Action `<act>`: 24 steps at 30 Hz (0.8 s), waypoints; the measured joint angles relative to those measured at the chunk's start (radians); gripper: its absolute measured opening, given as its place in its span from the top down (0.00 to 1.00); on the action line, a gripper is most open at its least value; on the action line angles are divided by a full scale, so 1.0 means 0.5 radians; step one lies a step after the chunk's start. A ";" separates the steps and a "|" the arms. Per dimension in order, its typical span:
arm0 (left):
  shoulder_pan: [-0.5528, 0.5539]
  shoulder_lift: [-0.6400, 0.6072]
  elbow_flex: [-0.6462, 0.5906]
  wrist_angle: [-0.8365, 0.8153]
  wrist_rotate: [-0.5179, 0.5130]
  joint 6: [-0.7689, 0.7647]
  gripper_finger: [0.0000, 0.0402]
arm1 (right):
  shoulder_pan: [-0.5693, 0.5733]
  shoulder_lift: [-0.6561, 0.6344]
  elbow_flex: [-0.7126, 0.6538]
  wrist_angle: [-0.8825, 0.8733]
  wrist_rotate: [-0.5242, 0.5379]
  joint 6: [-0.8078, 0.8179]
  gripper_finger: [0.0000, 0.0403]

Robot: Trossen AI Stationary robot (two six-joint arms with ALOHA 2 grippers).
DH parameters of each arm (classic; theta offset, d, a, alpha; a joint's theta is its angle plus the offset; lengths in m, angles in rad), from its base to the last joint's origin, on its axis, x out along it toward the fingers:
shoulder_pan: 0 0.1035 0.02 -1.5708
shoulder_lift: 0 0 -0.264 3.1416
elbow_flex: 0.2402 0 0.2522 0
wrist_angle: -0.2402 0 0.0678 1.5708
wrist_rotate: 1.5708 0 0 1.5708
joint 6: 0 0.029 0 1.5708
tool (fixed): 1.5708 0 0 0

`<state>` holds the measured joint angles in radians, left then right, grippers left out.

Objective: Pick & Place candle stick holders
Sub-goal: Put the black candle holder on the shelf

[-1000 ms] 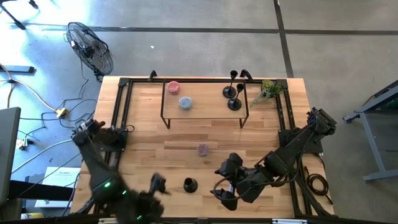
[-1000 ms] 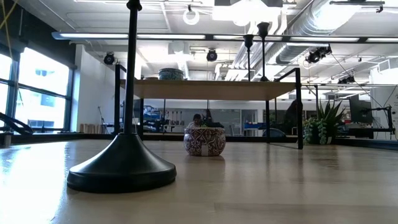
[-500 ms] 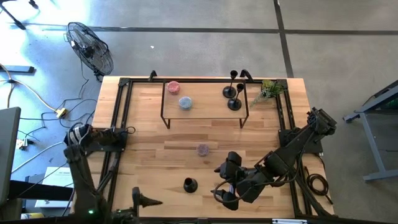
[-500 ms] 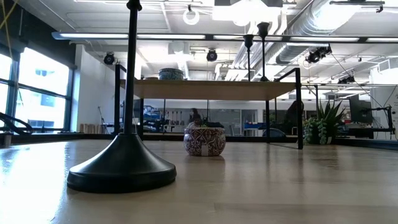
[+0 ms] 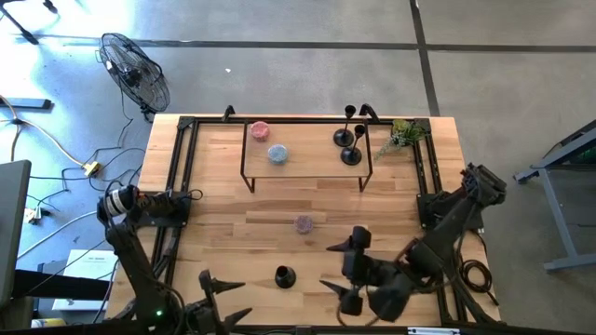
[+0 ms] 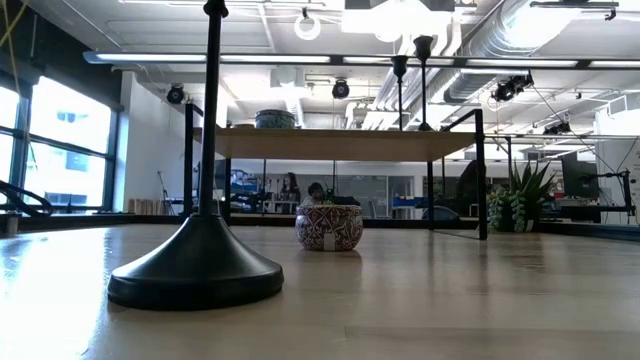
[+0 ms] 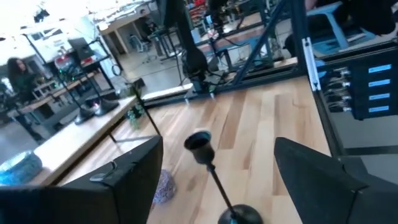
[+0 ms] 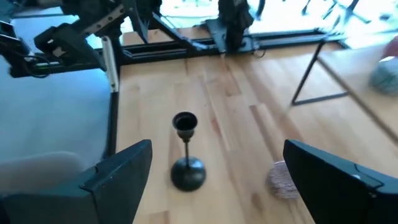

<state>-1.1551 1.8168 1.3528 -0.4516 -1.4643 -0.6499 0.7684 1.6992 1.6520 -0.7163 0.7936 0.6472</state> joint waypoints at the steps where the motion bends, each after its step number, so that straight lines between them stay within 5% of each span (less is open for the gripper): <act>1: 0.014 0.000 -0.014 -0.001 0.001 -0.035 0.26 | 0.027 0.000 0.000 -0.017 0.050 0.004 0.11; 10: 0.160 0.000 -0.183 0.015 0.181 -0.339 0.33 | 0.238 0.013 0.000 -0.095 0.412 0.005 0.11; 24: 0.370 0.000 -0.488 0.492 0.396 -0.424 0.33 | 0.257 0.037 0.001 -0.149 0.438 0.008 0.11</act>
<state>-0.9702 1.8168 1.1089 -0.2057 -1.2664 -0.8619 0.8967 1.7176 1.6524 -0.7906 1.0125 0.6514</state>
